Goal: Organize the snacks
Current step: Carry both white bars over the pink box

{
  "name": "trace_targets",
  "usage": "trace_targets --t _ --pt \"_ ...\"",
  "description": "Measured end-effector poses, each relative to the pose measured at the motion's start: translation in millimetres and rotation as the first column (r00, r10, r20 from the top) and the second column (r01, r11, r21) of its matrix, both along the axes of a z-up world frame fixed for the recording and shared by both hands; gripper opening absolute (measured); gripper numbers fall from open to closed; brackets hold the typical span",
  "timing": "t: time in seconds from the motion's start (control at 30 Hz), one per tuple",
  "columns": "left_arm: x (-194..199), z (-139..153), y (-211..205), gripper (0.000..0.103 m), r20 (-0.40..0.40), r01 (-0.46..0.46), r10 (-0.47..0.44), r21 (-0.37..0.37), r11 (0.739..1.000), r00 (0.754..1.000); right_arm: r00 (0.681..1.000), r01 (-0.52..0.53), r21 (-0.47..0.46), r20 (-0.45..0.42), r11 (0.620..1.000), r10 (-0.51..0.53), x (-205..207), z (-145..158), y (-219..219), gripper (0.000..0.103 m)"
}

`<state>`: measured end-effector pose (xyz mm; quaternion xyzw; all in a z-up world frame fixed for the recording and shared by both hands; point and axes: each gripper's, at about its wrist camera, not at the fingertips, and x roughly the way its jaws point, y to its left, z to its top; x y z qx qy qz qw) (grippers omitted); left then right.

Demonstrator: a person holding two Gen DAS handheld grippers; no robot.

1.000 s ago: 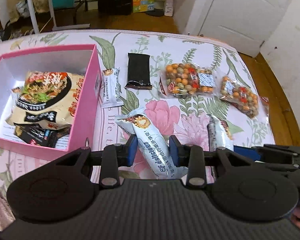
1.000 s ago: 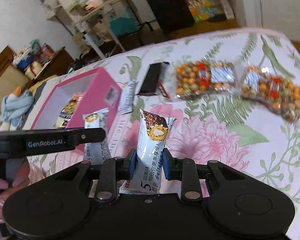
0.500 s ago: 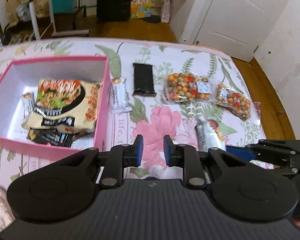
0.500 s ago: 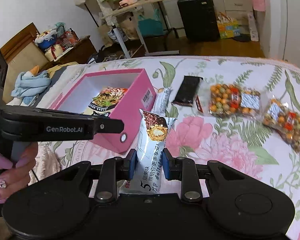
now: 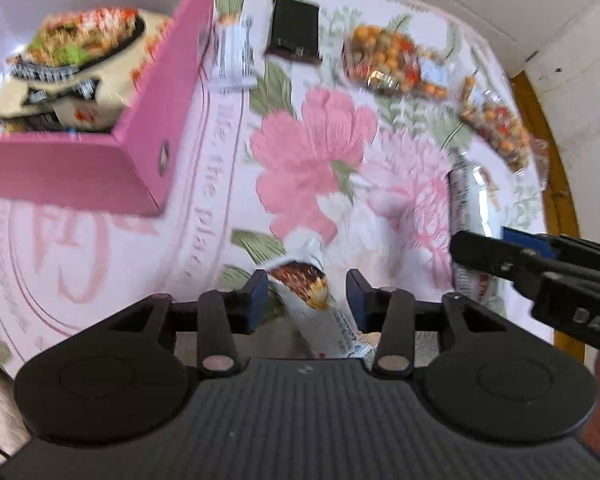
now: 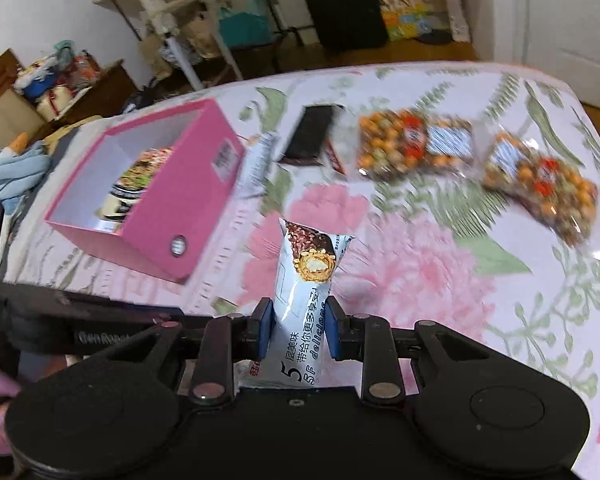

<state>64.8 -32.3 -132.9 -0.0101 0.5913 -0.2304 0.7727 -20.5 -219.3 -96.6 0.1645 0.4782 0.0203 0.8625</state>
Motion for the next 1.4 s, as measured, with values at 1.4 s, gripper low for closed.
trace_targets --t 1.4 --pt "45 119 113 0.026 0.212 -0.082 0.08 -0.001 0.997 0.974 0.921 -0.376 0.098 0.146 0.922 0.36 64 54 102 0.032"
